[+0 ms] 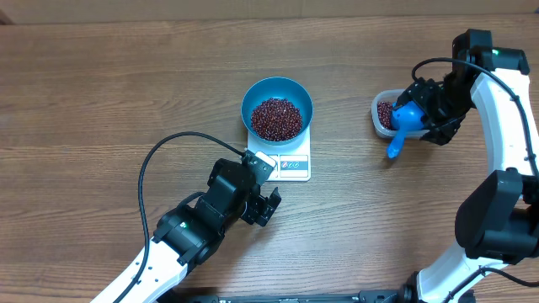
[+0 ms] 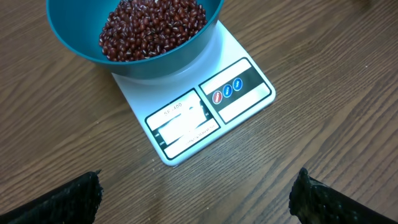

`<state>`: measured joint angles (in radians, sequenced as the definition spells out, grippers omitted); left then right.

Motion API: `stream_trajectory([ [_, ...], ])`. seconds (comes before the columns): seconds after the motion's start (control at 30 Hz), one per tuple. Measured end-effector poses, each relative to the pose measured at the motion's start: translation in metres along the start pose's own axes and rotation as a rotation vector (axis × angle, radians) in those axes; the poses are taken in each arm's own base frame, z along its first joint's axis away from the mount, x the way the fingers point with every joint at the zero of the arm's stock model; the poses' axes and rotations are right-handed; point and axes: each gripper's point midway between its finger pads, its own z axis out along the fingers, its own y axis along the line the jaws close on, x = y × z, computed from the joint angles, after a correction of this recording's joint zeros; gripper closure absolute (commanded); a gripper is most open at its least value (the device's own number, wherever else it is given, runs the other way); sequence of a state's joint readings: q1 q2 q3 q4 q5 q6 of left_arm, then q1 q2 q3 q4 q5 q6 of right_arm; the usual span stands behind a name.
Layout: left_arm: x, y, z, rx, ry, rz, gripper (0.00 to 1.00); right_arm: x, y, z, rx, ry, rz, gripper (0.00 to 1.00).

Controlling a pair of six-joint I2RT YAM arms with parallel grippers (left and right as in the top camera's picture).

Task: Scoop item into bowl and weigh 150g on scale
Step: 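Lower the scoop into the tub with the right gripper, then release the scoop in the tub and raise the right gripper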

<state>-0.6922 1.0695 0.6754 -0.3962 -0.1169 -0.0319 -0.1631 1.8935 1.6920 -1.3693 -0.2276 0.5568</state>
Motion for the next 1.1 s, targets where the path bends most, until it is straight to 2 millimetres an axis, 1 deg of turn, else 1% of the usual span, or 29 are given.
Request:
stream_trajectory([
  [0.1, 0.0, 0.0, 0.0, 0.0, 0.0, 0.0, 0.0, 0.003, -0.004, 0.0, 0.016, 0.012, -0.01, 0.12],
  [0.2, 0.0, 0.0, 0.0, 0.0, 0.0, 0.0, 0.01, 0.008, -0.015, -0.002, 0.075, 0.025, -0.011, 0.11],
  [0.23, 0.0, 0.0, 0.0, 0.0, 0.0, 0.0, 0.01, 0.01, -0.02, -0.005, 0.1, 0.028, -0.012, 0.1],
  [0.27, 0.0, 0.0, 0.0, 0.0, 0.0, 0.0, 0.0, 0.012, -0.025, -0.013, 0.132, 0.028, -0.018, 0.1],
  [0.3, 0.0, 0.0, 0.0, 0.0, 0.0, 0.0, 0.0, 0.013, -0.026, -0.016, 0.139, 0.026, -0.02, 0.1],
  [0.37, 0.0, 0.0, 0.0, 0.0, 0.0, 0.0, 0.0, 0.013, -0.025, -0.035, 0.157, 0.008, -0.046, 0.1],
  [0.4, 0.0, 0.0, 0.0, 0.0, 0.0, 0.0, 0.0, 0.014, -0.024, -0.047, 0.159, -0.002, -0.064, 0.09],
  [0.43, 0.0, 0.0, 0.0, 0.0, 0.0, 0.0, 0.0, 0.014, -0.023, -0.055, 0.16, -0.011, -0.077, 0.07],
  [0.5, 0.0, 0.0, 0.0, 0.0, 0.0, 0.0, 0.0, 0.01, -0.014, -0.076, 0.13, -0.06, -0.132, 0.06],
  [0.57, 0.0, 0.0, 0.0, 0.0, 0.0, 0.0, 0.01, 0.007, -0.006, -0.092, 0.097, -0.112, -0.17, 0.05],
  [0.63, 0.0, 0.0, 0.0, 0.0, 0.001, 0.0, 0.0, 0.009, 0.0, -0.108, 0.07, -0.158, -0.207, 0.05],
  [0.73, 0.0, 0.0, 0.0, 0.0, 0.001, 0.0, 0.0, 0.019, 0.009, -0.131, 0.03, -0.221, -0.256, 0.04],
  [0.83, 0.0, 0.0, 0.0, 0.0, 0.001, 0.0, 0.0, 0.035, 0.013, -0.156, -0.006, -0.288, -0.319, 0.04],
  [0.9, 0.0, 0.0, 0.0, 0.0, 0.001, 0.0, 0.01, 0.045, 0.013, -0.171, -0.023, -0.332, -0.364, 0.0],
  [1.0, 0.0, 0.0, 0.0, 0.0, 0.001, 0.0, 0.01, 0.05, 0.011, -0.184, -0.034, -0.37, -0.397, 0.0],
  [1.1, 0.0, 0.0, 0.0, 0.0, 0.001, 0.0, 0.01, 0.051, 0.011, -0.185, -0.032, -0.374, -0.413, 0.0],
])
